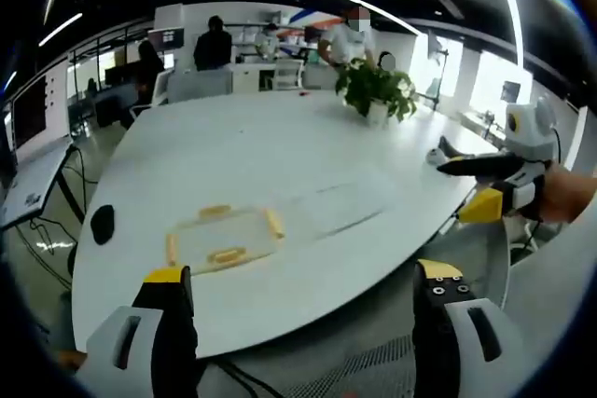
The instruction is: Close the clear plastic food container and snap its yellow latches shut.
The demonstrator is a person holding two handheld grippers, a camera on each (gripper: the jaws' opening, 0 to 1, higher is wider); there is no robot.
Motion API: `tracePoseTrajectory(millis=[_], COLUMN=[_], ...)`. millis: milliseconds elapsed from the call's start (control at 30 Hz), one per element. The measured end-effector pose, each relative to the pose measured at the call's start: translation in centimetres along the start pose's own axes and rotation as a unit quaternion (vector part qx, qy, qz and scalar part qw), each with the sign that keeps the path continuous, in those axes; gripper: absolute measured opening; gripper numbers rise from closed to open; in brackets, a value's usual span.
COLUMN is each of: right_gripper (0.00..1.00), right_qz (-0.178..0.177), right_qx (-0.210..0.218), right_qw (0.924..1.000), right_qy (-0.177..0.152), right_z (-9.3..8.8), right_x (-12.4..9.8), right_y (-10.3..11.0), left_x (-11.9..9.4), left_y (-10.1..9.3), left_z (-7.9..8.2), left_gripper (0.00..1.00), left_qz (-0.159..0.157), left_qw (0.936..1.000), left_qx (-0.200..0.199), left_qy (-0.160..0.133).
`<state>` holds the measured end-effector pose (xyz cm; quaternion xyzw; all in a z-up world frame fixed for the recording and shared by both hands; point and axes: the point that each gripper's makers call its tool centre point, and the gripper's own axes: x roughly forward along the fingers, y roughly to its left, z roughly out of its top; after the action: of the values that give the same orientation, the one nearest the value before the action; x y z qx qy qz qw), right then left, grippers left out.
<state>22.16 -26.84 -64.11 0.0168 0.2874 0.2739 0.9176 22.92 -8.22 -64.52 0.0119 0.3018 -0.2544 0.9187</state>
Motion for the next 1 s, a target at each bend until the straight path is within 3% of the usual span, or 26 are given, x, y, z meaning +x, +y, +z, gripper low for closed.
tracePoseTrajectory(millis=[1000], right_gripper=[0.99], right_qz=[0.008], right_qx=[-0.002], right_qw=[1.0000], right_qy=[-0.001], right_z=[0.28], right_x=[0.26], right_y=[0.21], left_x=[-0.06], left_y=[0.07], left_z=[0.13], left_gripper=[0.97], left_qz=[-0.002], left_qw=[1.0000], left_qx=[0.000], left_qy=[0.000])
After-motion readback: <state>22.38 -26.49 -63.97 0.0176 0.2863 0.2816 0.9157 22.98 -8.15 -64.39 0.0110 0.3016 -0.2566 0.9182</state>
